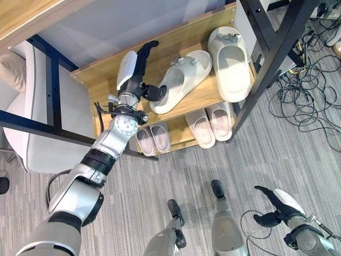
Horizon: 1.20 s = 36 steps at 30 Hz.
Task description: Arrange the slippers neatly on the shoe rack.
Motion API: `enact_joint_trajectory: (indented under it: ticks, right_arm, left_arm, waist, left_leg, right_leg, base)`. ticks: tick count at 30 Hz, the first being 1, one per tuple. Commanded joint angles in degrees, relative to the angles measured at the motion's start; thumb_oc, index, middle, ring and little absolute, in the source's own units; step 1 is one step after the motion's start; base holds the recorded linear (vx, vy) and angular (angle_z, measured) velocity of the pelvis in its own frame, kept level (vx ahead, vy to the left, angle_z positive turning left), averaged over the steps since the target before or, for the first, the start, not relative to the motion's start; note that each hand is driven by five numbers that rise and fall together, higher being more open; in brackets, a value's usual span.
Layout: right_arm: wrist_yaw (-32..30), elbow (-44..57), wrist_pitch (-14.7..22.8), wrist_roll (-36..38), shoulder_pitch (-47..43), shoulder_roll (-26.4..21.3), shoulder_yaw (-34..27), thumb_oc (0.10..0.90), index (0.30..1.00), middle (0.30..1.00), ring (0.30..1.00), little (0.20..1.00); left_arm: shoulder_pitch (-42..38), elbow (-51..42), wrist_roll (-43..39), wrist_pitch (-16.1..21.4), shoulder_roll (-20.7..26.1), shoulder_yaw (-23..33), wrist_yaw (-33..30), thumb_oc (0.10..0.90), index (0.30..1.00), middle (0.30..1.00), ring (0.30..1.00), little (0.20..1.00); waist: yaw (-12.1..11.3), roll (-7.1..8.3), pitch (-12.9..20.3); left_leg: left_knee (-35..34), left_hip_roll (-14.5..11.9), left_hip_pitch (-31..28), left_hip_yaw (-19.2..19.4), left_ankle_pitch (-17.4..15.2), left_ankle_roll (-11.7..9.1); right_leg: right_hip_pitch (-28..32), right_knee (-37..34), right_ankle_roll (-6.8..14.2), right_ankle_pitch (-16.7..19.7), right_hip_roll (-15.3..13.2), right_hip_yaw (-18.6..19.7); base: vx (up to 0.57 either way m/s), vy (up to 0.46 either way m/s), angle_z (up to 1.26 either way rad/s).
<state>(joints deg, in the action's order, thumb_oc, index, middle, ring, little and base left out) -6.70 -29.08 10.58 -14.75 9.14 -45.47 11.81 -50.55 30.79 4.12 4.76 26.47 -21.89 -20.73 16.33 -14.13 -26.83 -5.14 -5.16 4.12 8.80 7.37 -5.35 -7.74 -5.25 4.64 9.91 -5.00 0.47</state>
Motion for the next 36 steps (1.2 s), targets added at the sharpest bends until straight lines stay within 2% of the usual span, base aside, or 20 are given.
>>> enact_joint_trajectory:
  ticks: [1, 2, 4, 8, 9, 13, 21, 36]
  right_arm:
    - [-1.6, 0.6, 1.7, 0.2, 5.2, 2.0, -1.1, 0.800, 0.900, 0.900, 0.900, 0.900]
    - [-1.6, 0.6, 1.7, 0.2, 5.2, 2.0, -1.1, 0.800, 0.900, 0.900, 0.900, 0.900]
    - [-1.6, 0.2, 1.6, 0.1, 5.8, 3.4, -1.3, 0.800, 0.900, 0.900, 0.900, 0.900]
    - [-1.5, -0.3, 1.4, 0.1, 6.6, 4.9, -1.7, 0.800, 0.900, 0.900, 0.900, 0.900]
    - [-1.7, -1.1, 1.2, 0.0, 6.7, 5.9, -1.7, 0.800, 0.900, 0.900, 0.900, 0.900]
    - [-1.7, -2.0, 1.0, -0.1, 6.5, 7.6, -1.4, 0.800, 0.900, 0.900, 0.900, 0.900]
    - [-1.8, -3.4, 0.7, -0.2, 6.4, 9.3, -0.8, 0.800, 0.900, 0.900, 0.900, 0.900]
    - [-3.2, -4.4, 1.1, 0.0, 4.9, 9.3, 1.1, 0.800, 0.900, 0.900, 0.900, 0.900]
  left_arm:
    - [-1.9, -2.8, -3.9, 4.2, -1.0, 8.8, -2.1, 0.800, 0.900, 0.900, 0.900, 0.900]
    - [-1.8, -2.9, -3.9, 4.1, -1.0, 8.8, -2.1, 0.800, 0.900, 0.900, 0.900, 0.900]
    - [2.8, -6.2, -9.1, 4.6, -4.4, 10.6, 0.6, 0.800, 0.900, 0.900, 0.900, 0.900]
    - [7.0, -8.9, -13.2, 4.8, -7.6, 11.3, 2.8, 0.800, 0.900, 0.900, 0.900, 0.900]
    - [9.4, -10.1, -16.2, 5.0, -10.1, 11.8, 4.0, 0.800, 0.900, 0.900, 0.900, 0.900]
    - [14.6, -13.0, -21.2, 4.8, -14.7, 12.0, 6.5, 0.800, 0.900, 0.900, 0.900, 0.900]
    - [19.4, -15.2, -22.0, 3.9, -17.8, 10.8, 8.6, 0.800, 0.900, 0.900, 0.900, 0.900]
    - [18.1, -15.1, -22.4, 3.6, -24.1, 4.8, 10.3, 0.800, 0.900, 0.900, 0.900, 0.900]
  waist:
    - [-2.0, 4.50, 6.5]
    - [-2.0, 4.49, 6.6]
    - [-2.8, 4.77, 8.0]
    - [-3.6, 4.92, 9.4]
    - [-4.1, 5.06, 10.1]
    - [-5.2, 5.41, 11.7]
    - [-6.1, 6.21, 13.3]
    - [-5.9, 6.14, 12.5]
  left_leg:
    - [0.1, -1.6, -0.7, 0.3, -1.2, -1.5]
    - [0.1, -1.6, -0.7, 0.3, -1.2, -1.5]
    - [0.1, -1.7, -0.6, 0.1, -1.2, -1.4]
    - [0.1, -1.7, -0.6, 0.0, -1.3, -1.3]
    - [0.1, -1.8, -0.7, -0.1, -1.4, -1.2]
    - [0.1, -1.8, -0.9, -0.1, -1.6, -1.0]
    - [0.1, -1.6, -1.4, -0.4, -1.7, -0.8]
    - [0.1, -1.4, -1.8, -0.8, -1.5, -0.4]
  right_leg:
    - [0.1, 0.2, 0.3, -2.9, 2.5, 0.0]
    - [0.1, 0.2, 0.3, -2.9, 2.5, 0.0]
    - [0.2, 0.2, 0.1, -2.9, 2.5, -0.4]
    - [0.3, 0.2, -0.1, -3.1, 2.5, -0.6]
    - [0.5, 0.2, -0.3, -3.2, 2.6, -0.9]
    - [0.9, 0.2, -0.5, -3.4, 2.7, -1.4]
    - [1.7, 0.2, -0.7, -3.7, 2.8, -1.8]
    - [2.3, 0.2, -0.7, -3.9, 2.7, -1.8]
  base:
    - [0.02, -0.012, 0.09]
    - [0.03, -0.023, 0.06]
    - [0.00, 0.000, 0.00]
    - [0.00, -0.001, 0.01]
    - [0.02, -0.008, 0.07]
    - [0.02, -0.002, 0.11]
    - [0.01, 0.000, 0.02]
    - [0.00, -0.001, 0.01]
